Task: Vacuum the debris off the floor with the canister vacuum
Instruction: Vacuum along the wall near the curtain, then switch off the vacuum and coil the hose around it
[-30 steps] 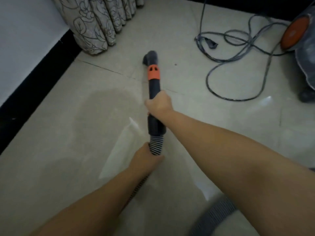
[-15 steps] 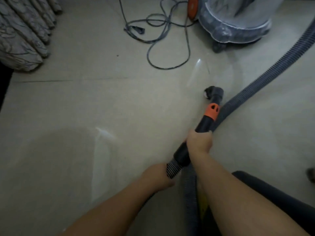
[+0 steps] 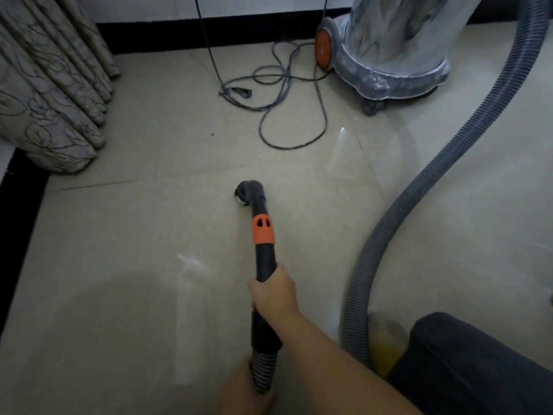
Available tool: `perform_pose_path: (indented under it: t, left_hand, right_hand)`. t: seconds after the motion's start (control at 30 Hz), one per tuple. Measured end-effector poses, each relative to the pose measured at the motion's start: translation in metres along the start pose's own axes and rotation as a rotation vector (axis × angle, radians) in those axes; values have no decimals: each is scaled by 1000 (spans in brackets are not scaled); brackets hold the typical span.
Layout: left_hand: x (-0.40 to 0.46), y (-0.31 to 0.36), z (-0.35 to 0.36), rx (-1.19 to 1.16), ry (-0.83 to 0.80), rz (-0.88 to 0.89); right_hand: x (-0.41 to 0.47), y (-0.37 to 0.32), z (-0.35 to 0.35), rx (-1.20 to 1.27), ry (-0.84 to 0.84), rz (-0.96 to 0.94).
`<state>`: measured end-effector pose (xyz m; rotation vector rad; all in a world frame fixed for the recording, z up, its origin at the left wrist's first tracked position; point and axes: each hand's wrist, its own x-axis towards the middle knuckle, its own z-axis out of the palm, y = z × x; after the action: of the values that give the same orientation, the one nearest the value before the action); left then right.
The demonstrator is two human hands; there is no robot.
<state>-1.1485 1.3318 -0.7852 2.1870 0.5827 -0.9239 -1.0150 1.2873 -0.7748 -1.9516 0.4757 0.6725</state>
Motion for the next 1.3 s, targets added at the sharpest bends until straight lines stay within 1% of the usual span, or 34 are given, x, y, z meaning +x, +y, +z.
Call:
perform_pose_path:
  t: [0.03, 0.07, 0.1, 0.13, 0.2, 0.23, 0.33, 0.37, 0.43, 0.5, 0.57, 0.67, 0.73, 0.8, 0.93, 1.03, 1.07, 1.17, 1.3]
  left_hand:
    - [5, 7, 1, 27, 19, 28]
    - [15, 14, -1, -18, 43, 29]
    - [26, 26, -5, -15, 86, 43]
    - [32, 41, -18, -9, 104, 36]
    - [37, 70, -51, 75, 178, 71]
    - [33, 79, -74, 109, 229, 72]
    - [-3, 98, -136, 245, 317, 150]
    - [-23, 107, -163, 246, 343, 147]
    - [-57, 118, -203, 250, 347, 152]
    - [-94, 136, -234, 242, 326, 151]
    - [-138, 169, -264, 252, 361, 177]
    - [-201, 229, -298, 221, 428, 223]
    - [-232, 270, -319, 129, 461, 244]
    - [-257, 318, -342, 108, 475, 306]
    - [-287, 412, -378, 207, 469, 462]
    - [-299, 503, -401, 302, 473, 576]
    - [-301, 521, -407, 312, 462, 603]
    - [-304, 593, -427, 337, 510, 666]
    - [-291, 656, -457, 347, 542, 709]
  right_hand:
    - [8, -1, -7, 18, 39, -5]
    - [17, -8, -19, 52, 126, 18]
    - [29, -16, -35, 113, 220, 54]
    - [41, -28, -53, 181, 318, 110]
    - [50, -51, -81, 377, 421, 234]
    - [48, -70, -91, 461, 410, 285]
    - [19, -119, -104, 637, 286, 405]
    - [4, -143, -112, 671, 256, 437]
    - [-30, -182, -124, 763, 206, 452]
    - [-65, -220, -138, 888, 176, 397]
    - [-96, -264, -167, 978, 162, 338]
    - [-141, -324, -221, 1021, 154, 258]
    - [-167, -363, -259, 1037, 182, 201]
    - [-194, -406, -310, 1064, 223, 140]
    - [-225, -464, -408, 1155, 291, 50]
    - [-229, -504, -494, 1193, 308, 2]
    - [-228, -511, -509, 1187, 331, -2]
    - [-222, -544, -568, 1234, 362, 1]
    - [-207, -591, -612, 1275, 374, -13]
